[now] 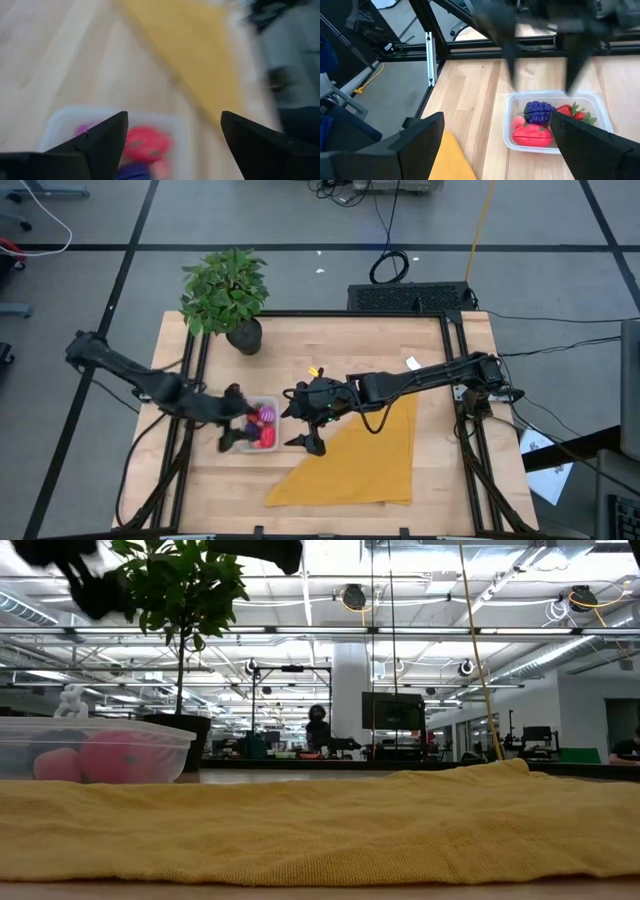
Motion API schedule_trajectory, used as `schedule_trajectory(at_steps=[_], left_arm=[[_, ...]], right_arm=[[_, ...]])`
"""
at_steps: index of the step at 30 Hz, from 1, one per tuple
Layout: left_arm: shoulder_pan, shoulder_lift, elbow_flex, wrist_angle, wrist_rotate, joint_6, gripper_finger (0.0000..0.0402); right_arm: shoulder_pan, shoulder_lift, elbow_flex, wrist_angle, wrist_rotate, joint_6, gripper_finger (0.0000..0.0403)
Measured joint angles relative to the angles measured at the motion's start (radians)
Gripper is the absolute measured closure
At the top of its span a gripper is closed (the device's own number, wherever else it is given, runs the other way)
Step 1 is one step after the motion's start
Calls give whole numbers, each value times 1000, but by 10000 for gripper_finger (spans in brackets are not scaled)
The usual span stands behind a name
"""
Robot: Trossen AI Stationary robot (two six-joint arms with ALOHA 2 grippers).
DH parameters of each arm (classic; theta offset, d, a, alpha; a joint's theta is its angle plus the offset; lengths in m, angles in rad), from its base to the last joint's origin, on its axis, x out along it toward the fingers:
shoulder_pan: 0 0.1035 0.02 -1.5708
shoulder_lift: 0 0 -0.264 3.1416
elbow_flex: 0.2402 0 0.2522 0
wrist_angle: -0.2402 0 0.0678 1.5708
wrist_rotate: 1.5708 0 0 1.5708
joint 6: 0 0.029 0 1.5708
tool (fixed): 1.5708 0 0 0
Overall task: Pick and placing Produce into tupperware
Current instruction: Return to Home Position
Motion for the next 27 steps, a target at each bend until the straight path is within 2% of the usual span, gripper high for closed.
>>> schedule_trajectory(at_steps=[4, 10, 14, 16, 19, 24, 27], left_arm=[[-182, -103, 64, 15, -80, 36, 75], [-488, -135, 106, -5, -393, 77, 76], [-642, -142, 107, -20, -549, 61, 76], [-692, -141, 104, -19, -600, 47, 76], [-711, -122, 91, -18, -608, 26, 76], [-691, -83, 86, -21, -611, 90, 76], [-631, -94, 87, -40, -630, 130, 77]], right_arm=[[0, -17, 0, -7, -1, -24, 48], [31, -101, -1, 0, 0, -137, 48], [81, -199, -66, 7, 1, -181, 48], [108, -269, -151, 64, 34, -176, 48], [149, -389, -341, 223, 101, -160, 48], [198, -605, -719, 571, 128, -116, 48], [208, -720, -905, 728, 134, -67, 48]])
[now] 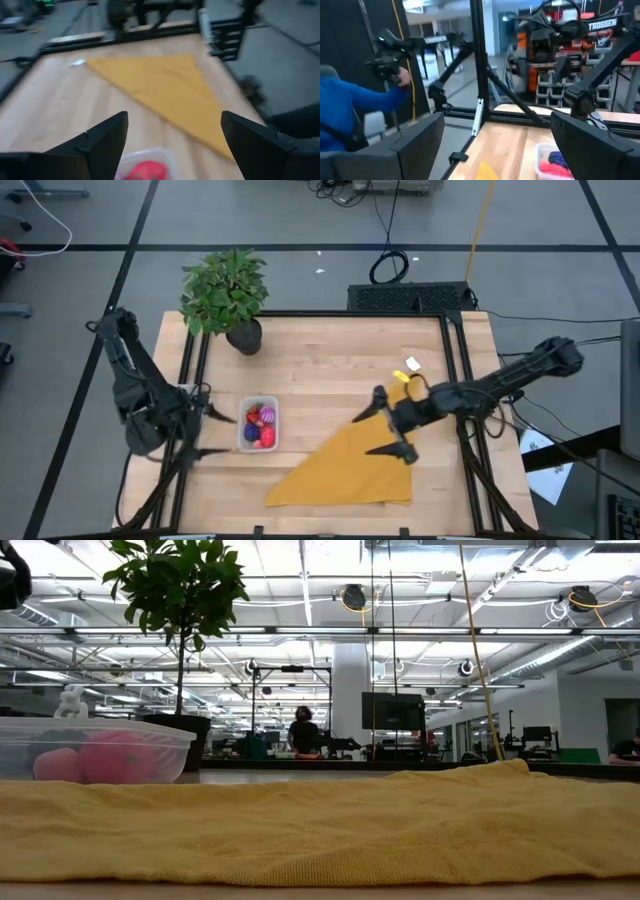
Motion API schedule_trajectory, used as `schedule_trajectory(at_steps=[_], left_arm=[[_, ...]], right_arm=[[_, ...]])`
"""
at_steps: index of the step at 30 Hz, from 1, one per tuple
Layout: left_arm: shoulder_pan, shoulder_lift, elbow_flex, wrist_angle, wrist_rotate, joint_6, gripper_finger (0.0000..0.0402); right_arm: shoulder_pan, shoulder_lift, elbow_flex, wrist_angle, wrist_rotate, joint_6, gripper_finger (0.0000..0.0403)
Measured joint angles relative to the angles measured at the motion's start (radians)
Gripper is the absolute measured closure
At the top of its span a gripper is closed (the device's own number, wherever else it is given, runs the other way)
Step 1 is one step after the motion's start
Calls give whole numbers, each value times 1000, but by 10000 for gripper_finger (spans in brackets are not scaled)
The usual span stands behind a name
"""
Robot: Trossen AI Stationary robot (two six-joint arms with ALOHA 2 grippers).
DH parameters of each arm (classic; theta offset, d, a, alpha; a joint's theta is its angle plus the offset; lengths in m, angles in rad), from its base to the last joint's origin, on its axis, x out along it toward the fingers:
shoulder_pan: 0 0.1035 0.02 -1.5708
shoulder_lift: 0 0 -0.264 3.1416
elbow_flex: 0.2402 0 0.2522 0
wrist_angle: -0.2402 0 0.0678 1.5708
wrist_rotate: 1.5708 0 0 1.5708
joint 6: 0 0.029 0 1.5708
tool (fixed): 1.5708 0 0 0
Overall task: Pick and placing Produce into tupperware
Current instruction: Return to Home Position
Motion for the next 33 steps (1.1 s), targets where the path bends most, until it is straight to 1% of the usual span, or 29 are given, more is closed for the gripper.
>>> schedule_trajectory(at_steps=[4, 6, 9, 15, 19, 24, 27, 29, 33], left_arm=[[99, -58, -1, -38, -4, 22, 77], [162, -77, -1, -35, 34, 54, 78], [249, -96, -26, 7, 130, 105, 78], [427, -165, -228, 196, 337, 164, 78], [542, -249, -346, 320, 415, 223, 78], [708, -349, -442, 342, 586, 245, 78], [793, -386, -466, 336, 667, 274, 78], [840, -407, -467, 320, 699, 310, 78], [922, -439, -467, 268, 706, 327, 78]], right_arm=[[10, -117, -167, 78, -3, 8, 48], [8, -157, -214, 97, -2, 8, 48], [8, -193, -254, 95, 1, -11, 48], [6, -252, -295, 91, -1, -49, 48], [6, -279, -316, 56, -2, -48, 48], [-2, -280, -365, 55, 11, -93, 48], [-30, -280, -411, 100, 70, -85, 48], [-62, -281, -451, 154, 77, -79, 48], [-139, -318, -563, 272, 73, -52, 48]])
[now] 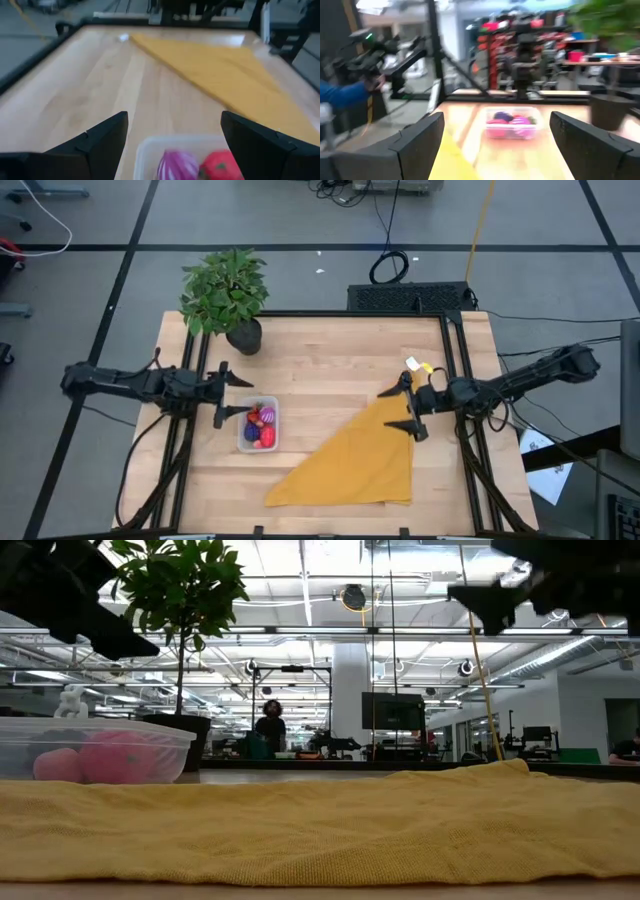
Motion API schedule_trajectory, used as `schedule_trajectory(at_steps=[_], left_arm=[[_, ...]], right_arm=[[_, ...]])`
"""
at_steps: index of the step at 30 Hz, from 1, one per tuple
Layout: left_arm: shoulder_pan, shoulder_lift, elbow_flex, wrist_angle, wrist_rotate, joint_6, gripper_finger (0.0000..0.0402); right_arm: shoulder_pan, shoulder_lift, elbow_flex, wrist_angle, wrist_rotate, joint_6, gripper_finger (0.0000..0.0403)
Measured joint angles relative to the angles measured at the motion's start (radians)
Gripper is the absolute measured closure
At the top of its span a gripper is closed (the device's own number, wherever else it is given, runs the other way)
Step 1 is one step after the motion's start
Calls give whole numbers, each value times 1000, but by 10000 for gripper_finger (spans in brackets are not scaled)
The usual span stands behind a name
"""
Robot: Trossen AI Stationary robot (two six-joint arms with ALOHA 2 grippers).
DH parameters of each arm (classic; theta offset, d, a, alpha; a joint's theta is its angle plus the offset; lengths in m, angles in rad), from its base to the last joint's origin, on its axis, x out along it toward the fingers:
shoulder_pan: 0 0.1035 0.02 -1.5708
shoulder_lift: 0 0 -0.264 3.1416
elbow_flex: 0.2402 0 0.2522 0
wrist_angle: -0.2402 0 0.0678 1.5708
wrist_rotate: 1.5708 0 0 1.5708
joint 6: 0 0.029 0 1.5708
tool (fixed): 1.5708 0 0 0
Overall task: Pick and placing Produce into tupperware
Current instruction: Return to Home Position
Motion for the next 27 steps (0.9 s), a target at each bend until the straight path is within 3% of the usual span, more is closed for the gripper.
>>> schedule_trajectory(at_steps=[5, 10, 14, 18, 21, 27], left_arm=[[82, -59, 0, -59, 76, 24, 78], [164, -184, 0, -112, 88, 51, 78], [217, -326, 1, -174, 128, 62, 78], [228, -319, 13, -160, 156, 54, 78], [227, -305, 3, -170, 187, 32, 78], [226, -307, -38, -95, 223, 15, 78]], right_arm=[[-118, -137, -154, 87, -6, 71, 48], [-241, -356, -214, 67, -170, 127, 48], [-328, -541, -198, -98, -298, 160, 48], [-399, -721, -160, -371, -379, 204, 48], [-419, -848, -146, -460, -400, 209, 48], [-417, -827, -170, -486, -439, 236, 48]])
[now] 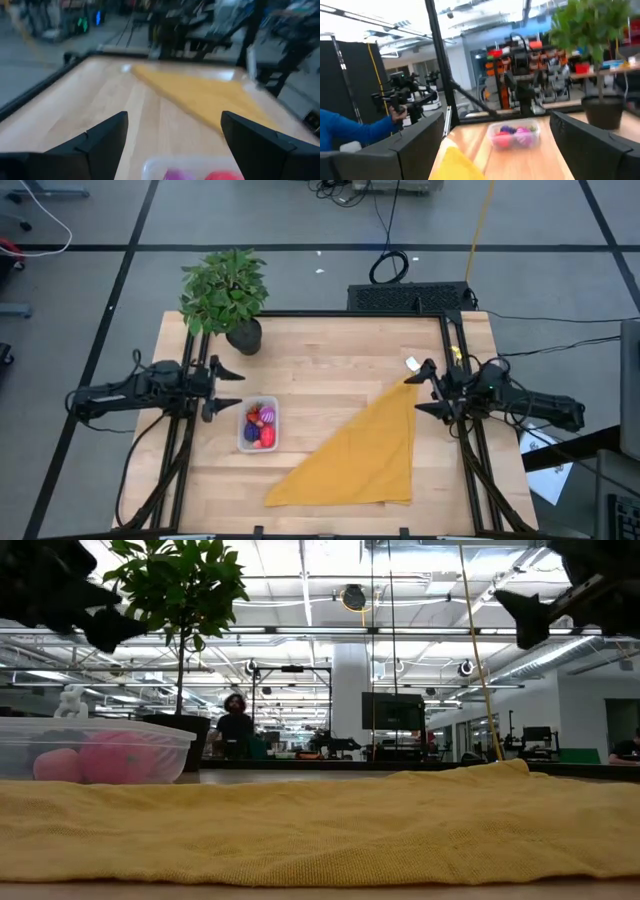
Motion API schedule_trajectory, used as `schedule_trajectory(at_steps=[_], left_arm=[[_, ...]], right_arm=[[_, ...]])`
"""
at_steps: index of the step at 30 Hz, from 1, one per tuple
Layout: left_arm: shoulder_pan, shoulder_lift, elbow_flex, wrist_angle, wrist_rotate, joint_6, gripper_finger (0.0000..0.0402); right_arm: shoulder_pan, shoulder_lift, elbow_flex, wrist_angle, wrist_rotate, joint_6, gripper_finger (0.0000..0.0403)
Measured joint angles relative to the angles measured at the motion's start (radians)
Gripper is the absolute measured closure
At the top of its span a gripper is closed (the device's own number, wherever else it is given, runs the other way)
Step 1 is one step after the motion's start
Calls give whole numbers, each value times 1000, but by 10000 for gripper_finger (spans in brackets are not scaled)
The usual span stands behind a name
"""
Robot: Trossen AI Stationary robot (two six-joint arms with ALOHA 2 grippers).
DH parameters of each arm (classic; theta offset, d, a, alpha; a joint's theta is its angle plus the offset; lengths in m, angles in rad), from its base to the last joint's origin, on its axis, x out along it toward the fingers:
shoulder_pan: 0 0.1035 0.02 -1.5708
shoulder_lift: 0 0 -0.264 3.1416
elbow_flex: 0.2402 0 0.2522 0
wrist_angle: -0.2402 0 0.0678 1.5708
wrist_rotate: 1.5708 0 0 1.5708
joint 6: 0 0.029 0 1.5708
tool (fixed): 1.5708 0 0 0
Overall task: Pick and placing Produce into tupperware
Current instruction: Return to Home Position
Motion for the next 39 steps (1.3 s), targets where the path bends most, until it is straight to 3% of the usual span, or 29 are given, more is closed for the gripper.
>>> schedule_trajectory(at_steps=[3, 12, 20, 39], left_arm=[[1, -2, -42, 96, 35, 29, 78], [55, -12, -92, 122, 37, 82, 78], [100, -5, -153, 240, 204, 71, 78], [103, 4, -162, 265, 147, 25, 78]], right_arm=[[0, -9, -15, 13, -5, 18, 48], [0, -20, -20, -24, -9, -43, 48], [-1, -20, -22, -71, -3, -64, 48], [-2, -20, -23, -73, -3, -129, 48]])
